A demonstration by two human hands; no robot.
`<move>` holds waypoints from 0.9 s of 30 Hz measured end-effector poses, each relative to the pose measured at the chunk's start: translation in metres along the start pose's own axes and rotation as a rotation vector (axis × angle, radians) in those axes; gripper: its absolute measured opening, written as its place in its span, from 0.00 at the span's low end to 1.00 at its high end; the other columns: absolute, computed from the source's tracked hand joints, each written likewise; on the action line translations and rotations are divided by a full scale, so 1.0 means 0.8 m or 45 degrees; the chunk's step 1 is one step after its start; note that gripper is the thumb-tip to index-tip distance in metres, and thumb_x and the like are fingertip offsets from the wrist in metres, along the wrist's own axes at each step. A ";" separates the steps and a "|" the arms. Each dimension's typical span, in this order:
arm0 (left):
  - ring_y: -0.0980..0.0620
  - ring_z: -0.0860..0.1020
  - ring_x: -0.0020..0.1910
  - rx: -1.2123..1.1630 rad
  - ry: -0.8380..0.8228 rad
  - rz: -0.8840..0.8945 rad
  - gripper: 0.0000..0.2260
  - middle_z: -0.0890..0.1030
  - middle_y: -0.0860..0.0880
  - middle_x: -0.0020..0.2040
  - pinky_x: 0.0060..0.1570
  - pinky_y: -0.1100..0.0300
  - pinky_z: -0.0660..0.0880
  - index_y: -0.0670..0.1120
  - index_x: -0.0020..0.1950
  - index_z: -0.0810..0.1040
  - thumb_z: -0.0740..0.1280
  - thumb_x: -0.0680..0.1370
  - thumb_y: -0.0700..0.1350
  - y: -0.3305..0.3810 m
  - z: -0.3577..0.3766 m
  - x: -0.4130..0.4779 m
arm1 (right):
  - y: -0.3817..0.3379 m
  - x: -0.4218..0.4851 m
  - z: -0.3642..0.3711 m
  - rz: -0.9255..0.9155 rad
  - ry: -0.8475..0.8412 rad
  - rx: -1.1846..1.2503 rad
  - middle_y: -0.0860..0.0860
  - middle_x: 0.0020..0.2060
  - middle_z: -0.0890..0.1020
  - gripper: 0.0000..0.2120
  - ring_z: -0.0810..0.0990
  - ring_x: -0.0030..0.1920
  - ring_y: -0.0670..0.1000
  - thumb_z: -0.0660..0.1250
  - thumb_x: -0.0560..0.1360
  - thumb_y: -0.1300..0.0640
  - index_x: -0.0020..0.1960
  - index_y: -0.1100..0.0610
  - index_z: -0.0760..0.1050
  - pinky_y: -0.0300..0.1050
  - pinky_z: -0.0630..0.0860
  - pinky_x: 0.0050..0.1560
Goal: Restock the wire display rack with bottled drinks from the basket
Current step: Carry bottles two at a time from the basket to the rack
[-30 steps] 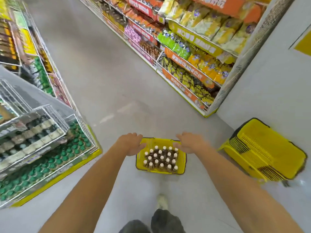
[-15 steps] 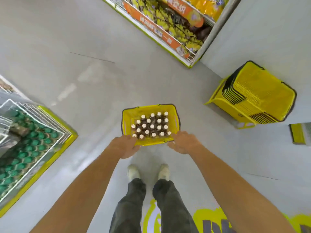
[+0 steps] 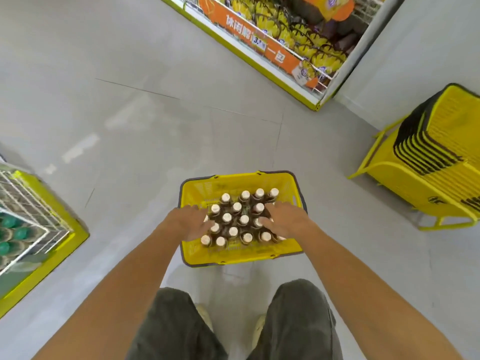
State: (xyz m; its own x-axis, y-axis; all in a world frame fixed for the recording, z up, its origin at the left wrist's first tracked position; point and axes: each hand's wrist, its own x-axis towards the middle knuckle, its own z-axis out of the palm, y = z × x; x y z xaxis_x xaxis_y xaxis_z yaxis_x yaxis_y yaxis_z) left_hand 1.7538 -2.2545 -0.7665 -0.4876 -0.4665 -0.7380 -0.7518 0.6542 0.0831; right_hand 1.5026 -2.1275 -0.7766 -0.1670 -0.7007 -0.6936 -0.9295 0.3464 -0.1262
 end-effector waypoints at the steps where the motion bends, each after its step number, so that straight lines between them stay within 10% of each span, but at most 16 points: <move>1: 0.39 0.73 0.69 -0.004 0.037 0.007 0.25 0.75 0.41 0.69 0.64 0.45 0.72 0.46 0.72 0.70 0.52 0.84 0.62 -0.002 0.010 0.027 | 0.007 0.026 0.012 -0.004 0.023 -0.009 0.58 0.69 0.75 0.28 0.75 0.68 0.62 0.54 0.82 0.34 0.72 0.52 0.69 0.59 0.74 0.61; 19: 0.41 0.74 0.67 -0.177 0.197 -0.013 0.24 0.76 0.43 0.67 0.61 0.44 0.74 0.46 0.72 0.69 0.56 0.83 0.61 -0.024 0.133 0.245 | 0.042 0.232 0.105 -0.028 0.292 -0.046 0.57 0.68 0.75 0.26 0.74 0.68 0.62 0.54 0.84 0.37 0.72 0.55 0.70 0.59 0.76 0.61; 27: 0.40 0.76 0.64 -0.209 0.305 0.066 0.16 0.78 0.43 0.65 0.57 0.48 0.74 0.46 0.69 0.73 0.64 0.82 0.48 -0.016 0.158 0.280 | 0.054 0.275 0.114 0.023 0.456 -0.205 0.56 0.57 0.83 0.10 0.81 0.59 0.61 0.66 0.81 0.54 0.60 0.57 0.77 0.51 0.73 0.45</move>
State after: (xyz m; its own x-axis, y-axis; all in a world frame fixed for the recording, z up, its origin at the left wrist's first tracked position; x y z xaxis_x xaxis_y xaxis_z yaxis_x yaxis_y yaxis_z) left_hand 1.7106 -2.2924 -1.0170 -0.6036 -0.5747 -0.5527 -0.7753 0.5849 0.2386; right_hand 1.4557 -2.2098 -0.9997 -0.2616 -0.8785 -0.3997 -0.9603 0.2786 0.0162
